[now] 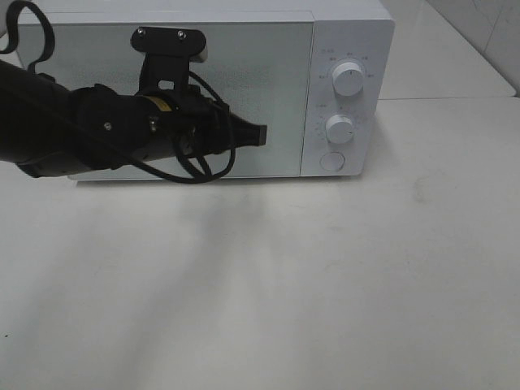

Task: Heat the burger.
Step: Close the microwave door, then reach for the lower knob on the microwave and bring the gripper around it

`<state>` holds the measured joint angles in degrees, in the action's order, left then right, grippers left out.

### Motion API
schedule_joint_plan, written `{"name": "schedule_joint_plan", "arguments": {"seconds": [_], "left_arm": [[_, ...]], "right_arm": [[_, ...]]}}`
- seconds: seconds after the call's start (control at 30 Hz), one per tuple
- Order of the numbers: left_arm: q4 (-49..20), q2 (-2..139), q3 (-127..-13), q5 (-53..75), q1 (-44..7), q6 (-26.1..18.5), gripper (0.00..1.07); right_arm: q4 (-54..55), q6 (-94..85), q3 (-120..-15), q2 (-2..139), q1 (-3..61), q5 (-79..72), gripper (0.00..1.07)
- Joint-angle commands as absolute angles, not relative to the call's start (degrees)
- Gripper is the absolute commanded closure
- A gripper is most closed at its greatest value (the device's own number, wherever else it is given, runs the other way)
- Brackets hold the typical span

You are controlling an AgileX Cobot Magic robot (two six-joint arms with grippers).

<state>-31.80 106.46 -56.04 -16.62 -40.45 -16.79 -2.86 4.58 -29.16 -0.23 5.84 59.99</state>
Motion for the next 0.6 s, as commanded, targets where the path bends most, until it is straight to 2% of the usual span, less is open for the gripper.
{"name": "schedule_joint_plan", "arguments": {"seconds": [0.03, 0.07, 0.27, 0.33, 0.4, 0.43, 0.47, 0.53, 0.6], "left_arm": [[-31.97, 103.19, -54.43, -9.05, -40.57, -16.9, 0.12], [-31.8, 101.76, -53.86, -5.04, -40.45, -16.79, 0.06], [-27.96, 98.43, -53.63, 5.61, -40.39, -16.96, 0.07], [-22.4, 96.26, -53.63, 14.09, -40.39, -16.96, 0.07], [-20.8, 95.57, -53.63, 16.73, -40.39, -16.84, 0.07], [-18.79, 93.74, -53.63, 23.38, -40.39, -15.76, 0.07], [-18.79, 93.74, -53.63, 23.38, -40.39, -15.76, 0.07], [-18.16, 91.39, -53.74, 31.23, -39.36, -12.26, 0.07], [-17.88, 90.53, -53.74, 33.46, -38.62, -11.29, 0.07]], "right_arm": [[-2.69, 4.81, -29.11, -1.78, 5.39, 59.42, 0.31], [-2.69, 4.81, -29.11, -1.78, 5.39, 59.42, 0.31], [-2.69, 4.81, -29.11, -1.78, 5.39, 59.42, 0.31], [-2.69, 4.81, -29.11, -1.78, 5.39, 59.42, 0.31], [-2.69, 4.81, -29.11, -1.78, 5.39, 59.42, 0.31], [-2.69, 4.81, -29.11, -1.78, 5.39, 59.42, 0.31], [-2.69, 4.81, -29.11, -1.78, 5.39, 59.42, 0.31], [-2.69, 4.81, -29.11, -1.78, 5.39, 59.42, 0.31], [-2.69, 4.81, -29.11, -1.78, 5.39, 59.42, 0.31]]}}
